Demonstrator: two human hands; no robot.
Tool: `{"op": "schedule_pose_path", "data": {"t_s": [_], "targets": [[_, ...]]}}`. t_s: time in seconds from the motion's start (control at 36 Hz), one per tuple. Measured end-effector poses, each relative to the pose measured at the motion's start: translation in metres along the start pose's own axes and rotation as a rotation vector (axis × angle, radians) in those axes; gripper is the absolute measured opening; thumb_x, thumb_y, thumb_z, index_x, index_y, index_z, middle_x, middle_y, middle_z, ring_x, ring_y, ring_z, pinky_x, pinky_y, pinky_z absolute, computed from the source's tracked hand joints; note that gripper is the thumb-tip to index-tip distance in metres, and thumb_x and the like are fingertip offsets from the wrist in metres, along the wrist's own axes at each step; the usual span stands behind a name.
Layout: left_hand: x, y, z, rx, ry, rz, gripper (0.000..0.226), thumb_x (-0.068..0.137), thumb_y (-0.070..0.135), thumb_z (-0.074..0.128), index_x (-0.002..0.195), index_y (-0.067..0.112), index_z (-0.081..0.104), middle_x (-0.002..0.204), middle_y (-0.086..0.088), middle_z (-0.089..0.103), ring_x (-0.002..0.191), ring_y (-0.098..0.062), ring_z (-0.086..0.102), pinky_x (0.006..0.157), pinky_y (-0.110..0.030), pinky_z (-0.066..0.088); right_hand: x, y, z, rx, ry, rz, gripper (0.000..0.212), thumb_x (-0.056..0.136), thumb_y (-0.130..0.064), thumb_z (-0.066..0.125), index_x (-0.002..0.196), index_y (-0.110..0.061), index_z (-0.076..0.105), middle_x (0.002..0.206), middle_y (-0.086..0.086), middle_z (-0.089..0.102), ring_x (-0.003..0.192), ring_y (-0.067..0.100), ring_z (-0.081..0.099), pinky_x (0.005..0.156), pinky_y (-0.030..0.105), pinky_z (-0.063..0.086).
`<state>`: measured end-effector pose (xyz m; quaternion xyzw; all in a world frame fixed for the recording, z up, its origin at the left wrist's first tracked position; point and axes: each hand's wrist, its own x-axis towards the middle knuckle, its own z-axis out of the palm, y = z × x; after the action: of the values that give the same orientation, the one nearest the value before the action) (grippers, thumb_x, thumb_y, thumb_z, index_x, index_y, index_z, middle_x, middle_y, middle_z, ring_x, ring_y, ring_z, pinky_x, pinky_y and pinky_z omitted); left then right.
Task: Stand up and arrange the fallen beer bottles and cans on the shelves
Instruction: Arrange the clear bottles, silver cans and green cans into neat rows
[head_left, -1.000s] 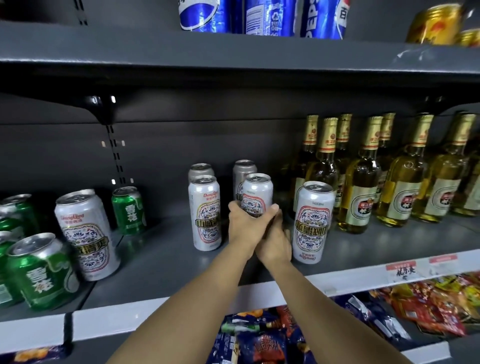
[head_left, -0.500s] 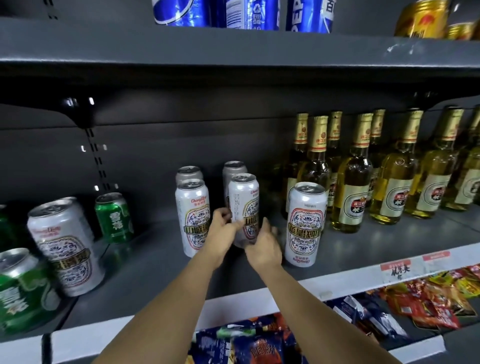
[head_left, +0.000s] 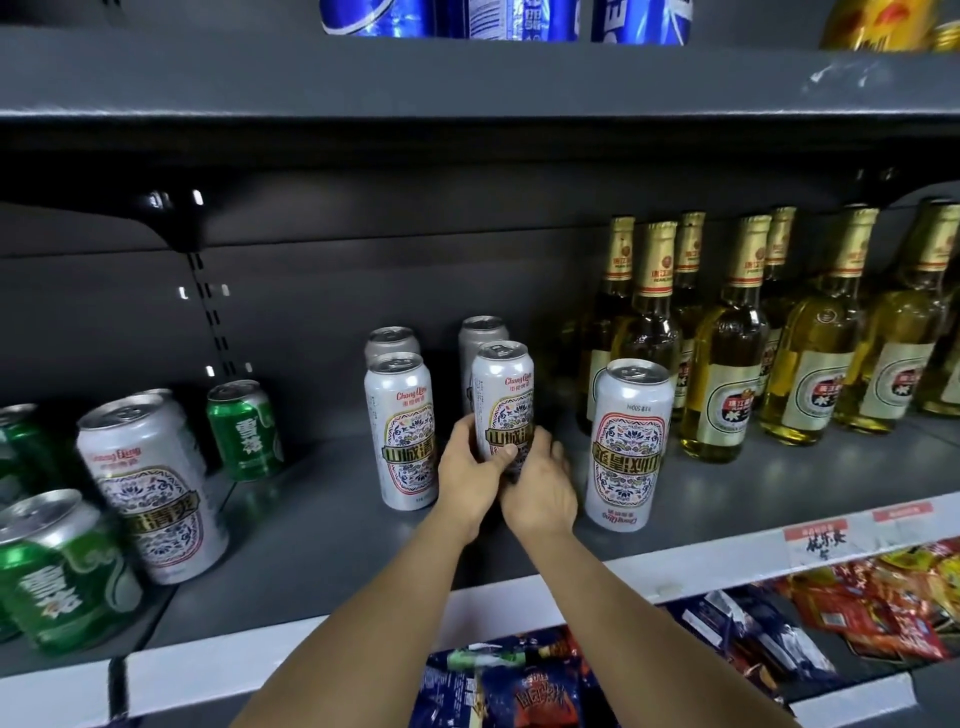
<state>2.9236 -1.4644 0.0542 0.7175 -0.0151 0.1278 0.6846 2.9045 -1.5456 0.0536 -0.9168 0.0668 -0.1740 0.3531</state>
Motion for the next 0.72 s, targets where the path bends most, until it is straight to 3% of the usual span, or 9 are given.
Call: {"op": "schedule_pose_path", "data": {"t_s": [0.28,0.33,0.42,0.5,0.58,0.67,0.72], "targets": [[-0.004,0.002,0.006,0.128,0.071,0.033,0.051,0.086,0.008,0.069,0.132,0.018,0.051,0.118,-0.004,0.065,0.109,-0.018,0.061,0.101,-0.041,0.048,-0.009,-0.004,-0.006,0.022,-0.023,-0.007,0.066,0.099,-0.027,0.048,0.152,-0.011,0.011,0.141,0.014,0.047,0.125,0.032,0.051,0.094,0.039,0.045],[-0.008,0.004,0.007,0.162,0.1,0.036,0.05,0.086,0.009,0.069,0.132,0.016,0.051,0.12,-0.006,0.064,0.11,-0.02,0.06,0.101,-0.041,0.048,-0.014,-0.004,-0.011,0.009,-0.024,-0.001,0.063,0.099,-0.026,0.047,0.152,-0.011,0.015,0.136,0.014,0.052,0.122,0.032,0.054,0.091,0.039,0.046],[-0.018,0.006,0.009,0.201,0.134,0.06,0.047,0.086,0.013,0.07,0.129,0.013,0.051,0.119,-0.008,0.063,0.11,-0.023,0.06,0.1,-0.042,0.047,-0.028,-0.002,-0.019,0.022,0.012,-0.03,0.044,0.099,-0.026,0.047,0.141,-0.016,0.036,0.126,0.01,0.06,0.115,0.03,0.058,0.086,0.038,0.047],[-0.029,0.007,0.013,0.244,0.194,0.063,0.04,0.087,0.016,0.068,0.124,0.011,0.053,0.115,-0.01,0.062,0.106,-0.026,0.06,0.095,-0.043,0.049,-0.045,0.003,-0.027,0.099,0.143,-0.096,0.025,0.094,-0.014,0.05,0.118,-0.021,0.055,0.11,0.001,0.065,0.102,0.025,0.062,0.076,0.035,0.047],[-0.046,0.013,0.017,0.277,0.217,0.101,0.023,0.09,0.012,0.062,0.112,0.013,0.057,0.109,-0.009,0.062,0.099,-0.024,0.061,0.09,-0.041,0.05,-0.063,0.008,-0.033,0.203,0.314,-0.183,0.025,0.083,0.002,0.051,0.097,-0.017,0.06,0.089,-0.006,0.061,0.085,0.021,0.06,0.067,0.035,0.046],[-0.062,0.018,0.024,0.305,0.167,0.165,0.017,0.089,0.005,0.058,0.103,0.015,0.061,0.1,-0.005,0.065,0.091,-0.021,0.061,0.085,-0.036,0.05,-0.067,0.017,-0.049,0.247,0.511,-0.26,0.027,0.077,0.009,0.053,0.093,-0.012,0.061,0.081,-0.005,0.055,0.075,0.018,0.053,0.066,0.033,0.043],[-0.072,0.023,0.031,0.314,0.084,0.184,0.022,0.087,-0.001,0.055,0.105,0.012,0.062,0.095,-0.002,0.064,0.087,-0.018,0.059,0.084,-0.033,0.049,-0.061,0.024,-0.065,0.258,0.637,-0.291,0.024,0.076,0.004,0.054,0.096,-0.008,0.06,0.084,0.001,0.056,0.077,0.017,0.048,0.071,0.03,0.035]]}}
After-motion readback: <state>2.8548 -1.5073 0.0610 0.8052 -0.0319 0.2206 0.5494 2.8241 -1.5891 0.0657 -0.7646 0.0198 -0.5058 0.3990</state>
